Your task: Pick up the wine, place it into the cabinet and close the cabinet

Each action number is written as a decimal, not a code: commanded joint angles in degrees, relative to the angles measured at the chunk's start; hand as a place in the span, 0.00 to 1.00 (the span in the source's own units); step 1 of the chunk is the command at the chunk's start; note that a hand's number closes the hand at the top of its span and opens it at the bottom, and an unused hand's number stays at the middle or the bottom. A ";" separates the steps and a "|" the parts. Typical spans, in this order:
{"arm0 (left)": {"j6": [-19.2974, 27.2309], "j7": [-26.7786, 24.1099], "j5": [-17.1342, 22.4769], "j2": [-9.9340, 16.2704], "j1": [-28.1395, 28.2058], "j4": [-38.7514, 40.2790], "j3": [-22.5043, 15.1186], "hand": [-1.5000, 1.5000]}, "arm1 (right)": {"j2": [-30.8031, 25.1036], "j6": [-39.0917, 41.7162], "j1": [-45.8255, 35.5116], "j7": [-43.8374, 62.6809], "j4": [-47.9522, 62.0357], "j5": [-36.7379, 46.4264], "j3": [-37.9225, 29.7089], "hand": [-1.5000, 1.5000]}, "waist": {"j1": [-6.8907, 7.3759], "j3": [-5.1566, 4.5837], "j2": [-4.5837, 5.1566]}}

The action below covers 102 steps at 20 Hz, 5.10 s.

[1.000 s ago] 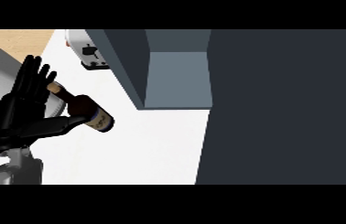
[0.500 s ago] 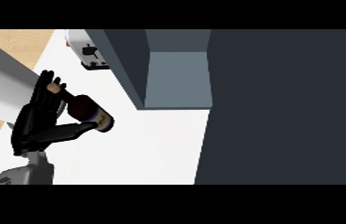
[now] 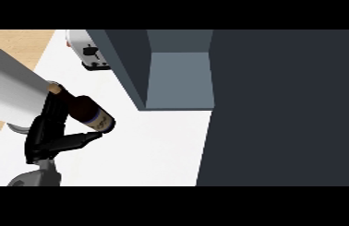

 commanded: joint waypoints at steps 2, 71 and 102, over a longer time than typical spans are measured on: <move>-0.65 -5.10 -1.13 -0.69 -0.90 8.14 0.07 0.00 | 0.31 -1.11 2.88 5.99 -9.68 -2.40 1.03 0.00 | -0.23 0.00 -0.02; 17.66 -9.48 3.44 -6.95 -11.72 -8.60 -31.61 1.00 | -0.86 1.21 4.36 -0.16 -3.36 -9.29 -4.72 0.00 | -0.03 0.12 -0.14; 33.61 -9.00 0.56 -6.94 -39.13 18.93 -31.11 1.00 | -0.32 4.02 6.06 -1.10 -3.61 -11.31 -7.83 0.00 | -0.88 0.05 0.21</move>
